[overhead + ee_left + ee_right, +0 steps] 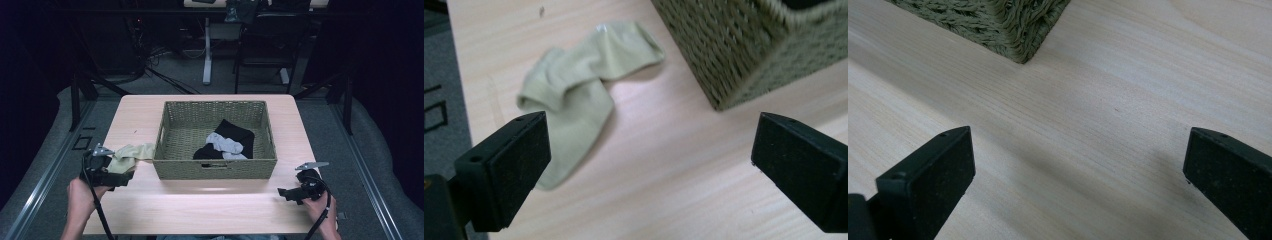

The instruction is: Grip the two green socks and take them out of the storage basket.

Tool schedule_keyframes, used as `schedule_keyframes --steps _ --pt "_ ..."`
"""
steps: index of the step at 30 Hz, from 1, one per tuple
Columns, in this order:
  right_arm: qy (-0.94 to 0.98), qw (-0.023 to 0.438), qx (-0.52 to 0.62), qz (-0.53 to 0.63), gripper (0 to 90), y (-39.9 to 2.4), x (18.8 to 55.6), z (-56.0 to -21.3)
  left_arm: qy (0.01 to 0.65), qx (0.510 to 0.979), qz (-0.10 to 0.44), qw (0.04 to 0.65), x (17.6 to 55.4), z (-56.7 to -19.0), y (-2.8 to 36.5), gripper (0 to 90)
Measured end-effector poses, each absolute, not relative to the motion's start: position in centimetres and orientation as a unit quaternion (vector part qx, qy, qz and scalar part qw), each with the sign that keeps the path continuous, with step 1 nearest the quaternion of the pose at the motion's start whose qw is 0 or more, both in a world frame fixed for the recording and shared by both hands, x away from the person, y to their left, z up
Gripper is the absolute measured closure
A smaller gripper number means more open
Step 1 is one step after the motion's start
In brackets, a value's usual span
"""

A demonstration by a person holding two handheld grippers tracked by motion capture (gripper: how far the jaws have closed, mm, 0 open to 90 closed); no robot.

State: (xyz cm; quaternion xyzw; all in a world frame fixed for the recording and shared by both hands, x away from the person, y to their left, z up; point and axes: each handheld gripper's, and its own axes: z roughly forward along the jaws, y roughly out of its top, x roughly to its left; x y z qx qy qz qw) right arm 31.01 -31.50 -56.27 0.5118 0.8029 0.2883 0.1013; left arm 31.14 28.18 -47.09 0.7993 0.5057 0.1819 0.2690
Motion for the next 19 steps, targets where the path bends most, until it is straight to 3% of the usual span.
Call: schedule_keyframes --steps 11,19 --pt "0.803 0.102 0.512 0.287 0.0 -31.5 31.0 -56.3 0.544 0.772 0.175 0.278 28.3 -51.2 29.3 0.3" --pt "0.804 0.101 0.511 0.286 0.0 -31.5 31.1 -56.3 0.55 0.763 0.182 0.286 28.7 -51.2 30.0 0.3"
